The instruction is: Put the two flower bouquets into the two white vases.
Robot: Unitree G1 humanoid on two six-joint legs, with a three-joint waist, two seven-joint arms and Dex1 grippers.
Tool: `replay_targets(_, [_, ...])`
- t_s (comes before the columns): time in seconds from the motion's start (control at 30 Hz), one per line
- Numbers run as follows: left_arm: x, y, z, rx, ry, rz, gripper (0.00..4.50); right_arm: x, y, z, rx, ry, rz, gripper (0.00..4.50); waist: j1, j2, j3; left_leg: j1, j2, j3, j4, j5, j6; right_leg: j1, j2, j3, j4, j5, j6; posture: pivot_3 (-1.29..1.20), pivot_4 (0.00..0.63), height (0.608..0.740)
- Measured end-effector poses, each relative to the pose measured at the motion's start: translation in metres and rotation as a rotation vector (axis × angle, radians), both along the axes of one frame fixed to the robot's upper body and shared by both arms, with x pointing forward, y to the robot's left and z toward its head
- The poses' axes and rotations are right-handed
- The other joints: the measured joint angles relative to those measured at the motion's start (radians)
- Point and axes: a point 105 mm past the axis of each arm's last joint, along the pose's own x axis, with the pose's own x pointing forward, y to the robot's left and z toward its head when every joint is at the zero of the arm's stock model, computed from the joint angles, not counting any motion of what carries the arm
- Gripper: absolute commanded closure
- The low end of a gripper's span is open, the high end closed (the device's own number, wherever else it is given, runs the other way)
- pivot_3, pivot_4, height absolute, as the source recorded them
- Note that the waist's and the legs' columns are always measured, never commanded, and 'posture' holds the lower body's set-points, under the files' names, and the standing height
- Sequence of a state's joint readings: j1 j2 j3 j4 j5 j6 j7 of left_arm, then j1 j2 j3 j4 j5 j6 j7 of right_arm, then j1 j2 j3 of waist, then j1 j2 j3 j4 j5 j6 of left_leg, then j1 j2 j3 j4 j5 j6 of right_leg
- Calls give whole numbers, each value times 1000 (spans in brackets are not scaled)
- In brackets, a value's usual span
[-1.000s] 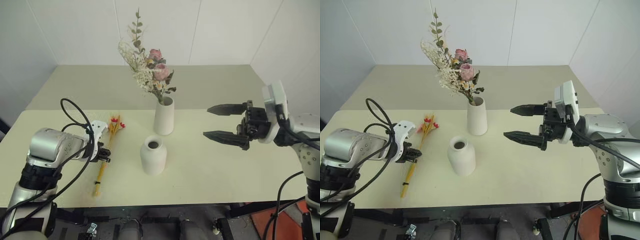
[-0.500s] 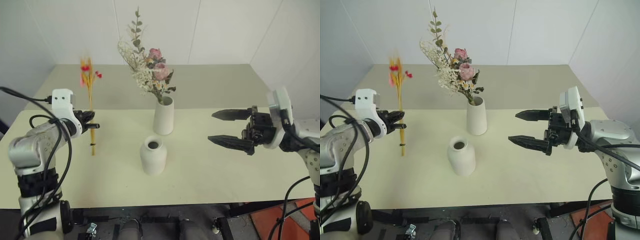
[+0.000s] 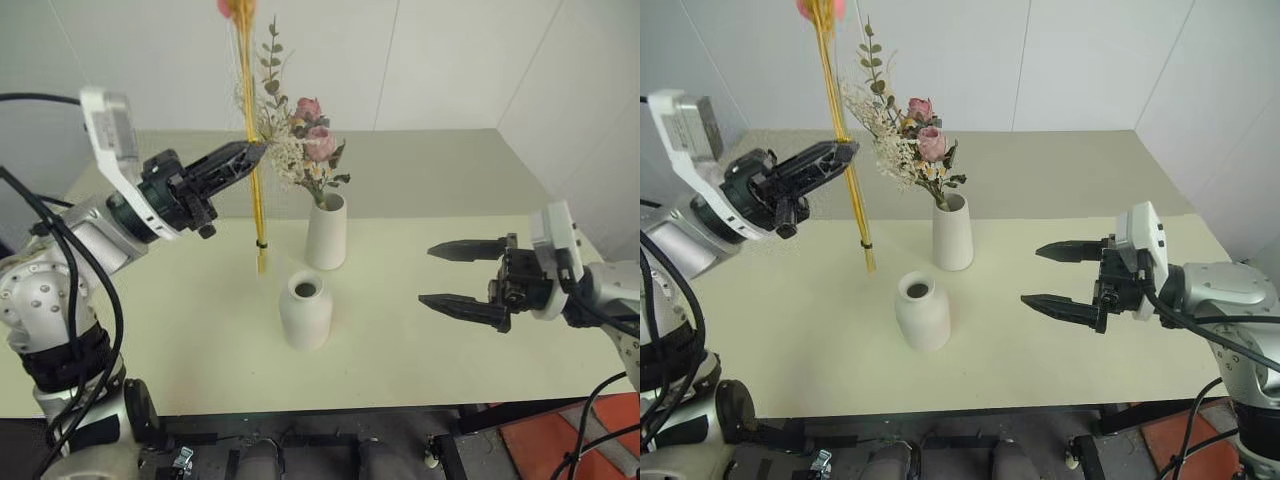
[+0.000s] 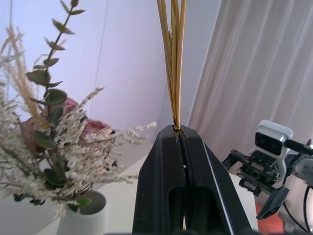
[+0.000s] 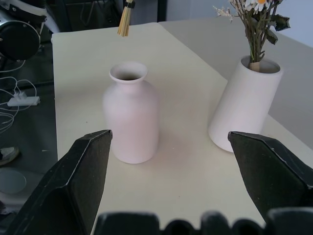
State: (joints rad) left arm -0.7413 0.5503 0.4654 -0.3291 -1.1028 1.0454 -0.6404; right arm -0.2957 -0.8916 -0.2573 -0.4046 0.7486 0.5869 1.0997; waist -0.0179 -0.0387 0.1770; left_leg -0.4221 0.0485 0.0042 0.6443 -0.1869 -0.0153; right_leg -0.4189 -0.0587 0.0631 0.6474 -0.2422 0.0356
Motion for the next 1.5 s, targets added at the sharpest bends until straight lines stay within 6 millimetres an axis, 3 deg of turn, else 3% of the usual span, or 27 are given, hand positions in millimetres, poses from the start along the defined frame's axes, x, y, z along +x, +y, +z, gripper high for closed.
replay_targets(0.5, [20,-53,-32,60,-2,-157,4490,-7,0,1,9,-32,-40,0,1,0,0,-1,0,0,0,0,0,0,0,0,0,0,0,0,150,740])
replay_targets(0.77, [21,-53,-48,114,1,-154,4490,-8,-2,2,10,-41,-62,0,3,0,0,0,0,0,0,0,0,0,0,0,0,0,0,0,150,740])
replay_targets(0.83, [20,-50,-50,133,-7,-143,4049,-8,-3,3,10,-46,-65,0,1,0,0,0,0,0,0,0,0,0,0,0,0,0,0,0,150,740])
replay_targets(0.9, [20,-45,-64,169,36,-131,3586,-9,-3,3,10,-47,-67,0,-1,1,0,0,0,0,0,0,0,0,0,1,0,0,0,0,150,740])
replay_targets(1.03, [19,-33,-91,222,130,-111,2277,-9,-3,2,10,-45,-68,0,1,1,0,0,0,0,0,0,0,0,1,1,0,0,0,0,150,740])
replay_targets(1.27, [12,-23,-99,250,151,-75,15,-8,-4,3,12,-44,-69,0,6,1,0,0,0,0,1,0,0,0,0,1,0,0,0,0,150,740])
replay_targets(1.5, [14,-29,-95,235,138,-77,15,-5,-3,5,18,-48,-66,0,5,1,0,0,0,0,1,0,0,0,0,1,0,0,0,0,150,740])
